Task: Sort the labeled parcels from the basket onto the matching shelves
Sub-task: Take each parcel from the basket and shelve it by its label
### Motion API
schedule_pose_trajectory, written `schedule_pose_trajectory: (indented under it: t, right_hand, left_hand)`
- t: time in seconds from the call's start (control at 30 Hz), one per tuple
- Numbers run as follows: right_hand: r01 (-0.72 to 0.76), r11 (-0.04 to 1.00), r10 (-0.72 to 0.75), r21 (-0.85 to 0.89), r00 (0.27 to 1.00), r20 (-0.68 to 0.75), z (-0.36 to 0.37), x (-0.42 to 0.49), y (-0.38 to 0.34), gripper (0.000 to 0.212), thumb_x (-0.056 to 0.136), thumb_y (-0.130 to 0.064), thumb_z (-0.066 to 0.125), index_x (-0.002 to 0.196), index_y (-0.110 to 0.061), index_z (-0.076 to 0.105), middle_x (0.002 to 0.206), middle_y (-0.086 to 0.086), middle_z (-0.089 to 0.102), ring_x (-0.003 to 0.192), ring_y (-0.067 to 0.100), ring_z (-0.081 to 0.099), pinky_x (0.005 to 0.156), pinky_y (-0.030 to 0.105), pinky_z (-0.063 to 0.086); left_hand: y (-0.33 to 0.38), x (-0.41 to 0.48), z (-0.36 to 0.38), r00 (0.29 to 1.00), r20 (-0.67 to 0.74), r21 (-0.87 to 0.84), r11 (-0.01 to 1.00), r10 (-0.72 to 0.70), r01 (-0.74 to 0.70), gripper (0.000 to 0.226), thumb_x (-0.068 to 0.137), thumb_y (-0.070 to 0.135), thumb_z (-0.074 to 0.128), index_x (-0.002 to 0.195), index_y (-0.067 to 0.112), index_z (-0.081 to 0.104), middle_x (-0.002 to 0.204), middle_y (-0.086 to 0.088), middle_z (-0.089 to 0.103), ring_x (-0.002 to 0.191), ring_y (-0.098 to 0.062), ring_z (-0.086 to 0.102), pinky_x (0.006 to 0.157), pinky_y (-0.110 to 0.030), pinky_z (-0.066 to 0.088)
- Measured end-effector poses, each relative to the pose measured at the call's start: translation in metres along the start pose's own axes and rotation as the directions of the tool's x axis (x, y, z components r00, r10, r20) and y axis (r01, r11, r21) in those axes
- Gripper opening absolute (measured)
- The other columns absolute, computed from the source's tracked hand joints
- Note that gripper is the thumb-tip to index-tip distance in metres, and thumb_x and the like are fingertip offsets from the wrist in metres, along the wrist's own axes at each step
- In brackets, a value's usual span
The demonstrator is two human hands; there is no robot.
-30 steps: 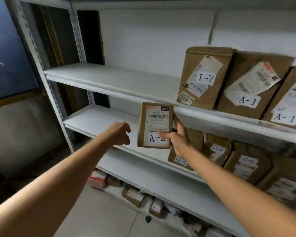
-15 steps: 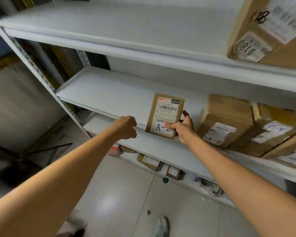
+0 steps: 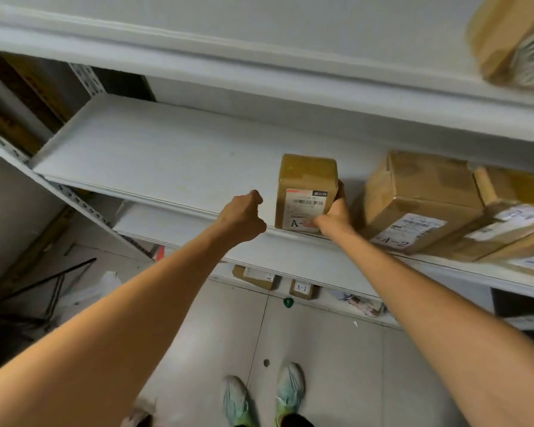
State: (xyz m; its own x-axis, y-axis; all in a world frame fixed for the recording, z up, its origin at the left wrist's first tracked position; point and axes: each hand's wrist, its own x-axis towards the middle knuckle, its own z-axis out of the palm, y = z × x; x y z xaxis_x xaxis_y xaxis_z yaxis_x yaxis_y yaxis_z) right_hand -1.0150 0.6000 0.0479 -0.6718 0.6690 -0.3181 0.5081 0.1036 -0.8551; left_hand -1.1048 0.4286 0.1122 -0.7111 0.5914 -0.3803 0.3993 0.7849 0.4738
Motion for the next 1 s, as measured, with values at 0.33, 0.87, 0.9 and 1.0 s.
schedule_pose_trajectory:
  t: [0.33, 0.87, 0.9, 1.0]
  right_hand:
    - [-0.134, 0.963, 0.136, -0.233, 0.991, -0.008, -0.011, -0.044, 0.009, 0.087, 0.081, -0.009, 0.073, 0.146, -0.008, 0.016, 0.141, 0.014, 0.041, 0.130, 0.029, 0.042, 0.101, 0.037, 0.043]
    - [0.075, 0.850, 0.126, -0.521, 0.932, 0.340, -0.024, -0.064, -0.037, 0.053, 0.083, -0.020, 0.072, 0.129, -0.008, 0.049, 0.124, 0.007, 0.054, 0.116, 0.024, 0.052, 0.092, 0.031, 0.045]
    - [0.136, 0.835, 0.098, -0.534, 0.917, 0.388, -0.016, -0.064, -0.046, 0.054, 0.084, -0.021, 0.072, 0.131, -0.009, 0.049, 0.125, 0.007, 0.054, 0.116, 0.024, 0.052, 0.092, 0.030, 0.044]
    - [0.339, 0.755, 0.014, -0.561, 0.847, 0.531, 0.010, -0.071, -0.080, 0.056, 0.082, -0.025, 0.073, 0.131, -0.013, 0.050, 0.126, 0.007, 0.057, 0.111, 0.024, 0.055, 0.090, 0.032, 0.046]
  left_hand:
    - [0.016, 0.026, 0.007, 0.986, 0.122, 0.007, 0.993, 0.116, -0.118, 0.059, 0.082, 0.010, 0.071, 0.132, 0.011, 0.039, 0.120, -0.013, 0.059, 0.099, -0.026, 0.058, 0.077, -0.032, 0.049]
    - [0.021, 0.003, -0.010, 0.982, 0.166, 0.160, 0.980, 0.095, -0.122, 0.044, 0.086, 0.015, 0.065, 0.128, 0.014, 0.054, 0.125, -0.009, 0.061, 0.112, -0.026, 0.057, 0.087, -0.029, 0.045]
    - [0.016, -0.006, -0.015, 0.988, 0.144, 0.157, 0.984, 0.065, -0.087, 0.043, 0.086, 0.015, 0.065, 0.128, 0.015, 0.055, 0.124, -0.009, 0.062, 0.111, -0.026, 0.058, 0.086, -0.029, 0.046]
    - [-0.002, -0.038, -0.033, 0.998, 0.053, 0.144, 0.989, -0.043, 0.035, 0.043, 0.086, 0.015, 0.064, 0.128, 0.016, 0.054, 0.123, -0.008, 0.062, 0.108, -0.026, 0.059, 0.080, -0.027, 0.045]
